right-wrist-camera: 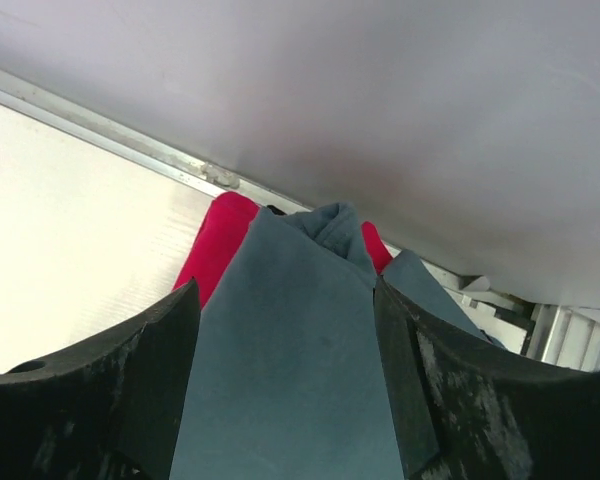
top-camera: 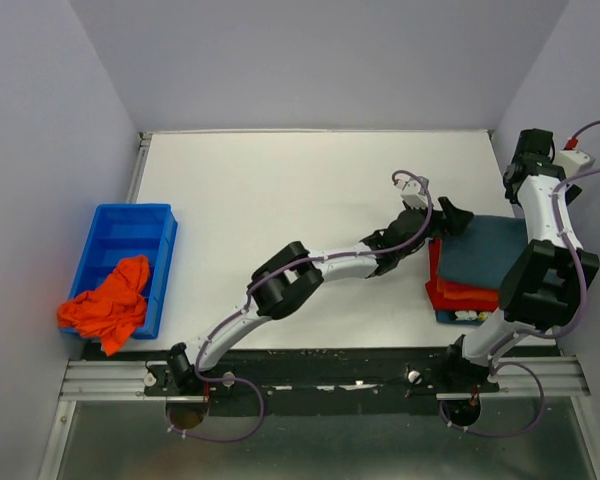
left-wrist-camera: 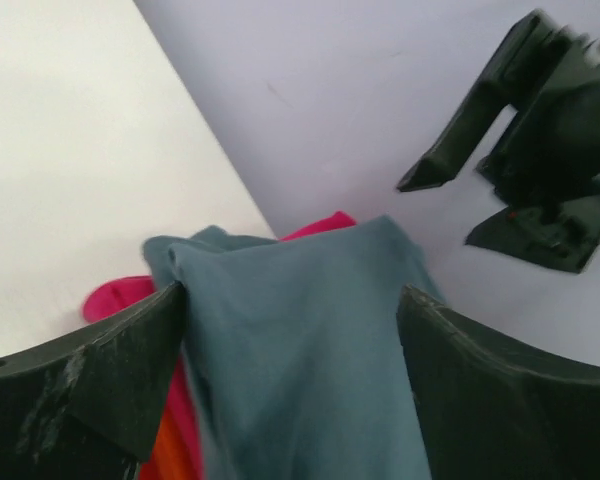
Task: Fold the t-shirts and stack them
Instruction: Put the neatly folded tshirt into the corner of the board with both arms
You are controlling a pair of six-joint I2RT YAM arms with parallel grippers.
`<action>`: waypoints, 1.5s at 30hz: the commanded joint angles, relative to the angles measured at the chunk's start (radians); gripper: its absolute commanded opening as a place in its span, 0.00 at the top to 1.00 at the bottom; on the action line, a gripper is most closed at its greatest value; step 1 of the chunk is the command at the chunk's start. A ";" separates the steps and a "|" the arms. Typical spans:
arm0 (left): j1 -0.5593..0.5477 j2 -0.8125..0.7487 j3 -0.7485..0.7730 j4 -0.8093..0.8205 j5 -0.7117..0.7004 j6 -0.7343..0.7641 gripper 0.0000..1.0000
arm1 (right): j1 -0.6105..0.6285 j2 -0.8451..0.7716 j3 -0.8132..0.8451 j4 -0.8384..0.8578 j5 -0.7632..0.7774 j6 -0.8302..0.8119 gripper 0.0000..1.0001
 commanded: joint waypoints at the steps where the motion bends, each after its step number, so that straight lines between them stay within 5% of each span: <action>1: 0.002 -0.073 -0.067 0.038 0.007 0.013 0.01 | -0.009 -0.059 -0.002 0.045 -0.023 0.005 0.23; 11: 0.032 -0.242 -0.179 -0.033 -0.076 0.196 0.01 | -0.009 -0.312 -0.152 -0.012 -0.151 0.084 0.42; 12: 0.036 -0.252 -0.177 -0.059 -0.080 0.205 0.01 | -0.009 -0.337 -0.173 -0.032 -0.132 0.109 0.50; 14: 0.042 -0.257 -0.159 -0.091 -0.050 0.214 0.03 | -0.009 -0.377 -0.222 -0.070 -0.073 0.146 0.91; 15: 0.042 -0.253 -0.153 -0.096 -0.021 0.213 0.10 | -0.009 -0.388 -0.235 -0.111 -0.045 0.179 0.99; 19: 0.037 -0.199 -0.098 -0.107 0.120 0.147 0.67 | -0.009 -0.406 -0.255 -0.288 0.020 0.337 0.99; 22: 0.029 -0.107 0.005 -0.146 0.212 0.106 0.89 | -0.011 -0.417 -0.264 -0.380 0.030 0.410 0.99; 32: 0.009 0.160 0.315 -0.254 0.315 -0.005 1.00 | -0.078 -0.342 -0.465 -0.401 0.078 0.606 0.99; 35: 0.009 0.177 0.284 -0.263 0.292 -0.063 1.00 | -0.136 -0.284 -0.519 -0.269 -0.032 0.523 0.99; 39: 0.016 0.114 0.167 -0.164 0.288 -0.076 1.00 | -0.141 -0.227 -0.444 -0.458 0.064 0.696 0.99; 45: 0.013 -0.056 0.028 -0.130 0.260 0.001 1.00 | -0.118 -0.391 -0.339 -0.469 0.084 0.629 0.99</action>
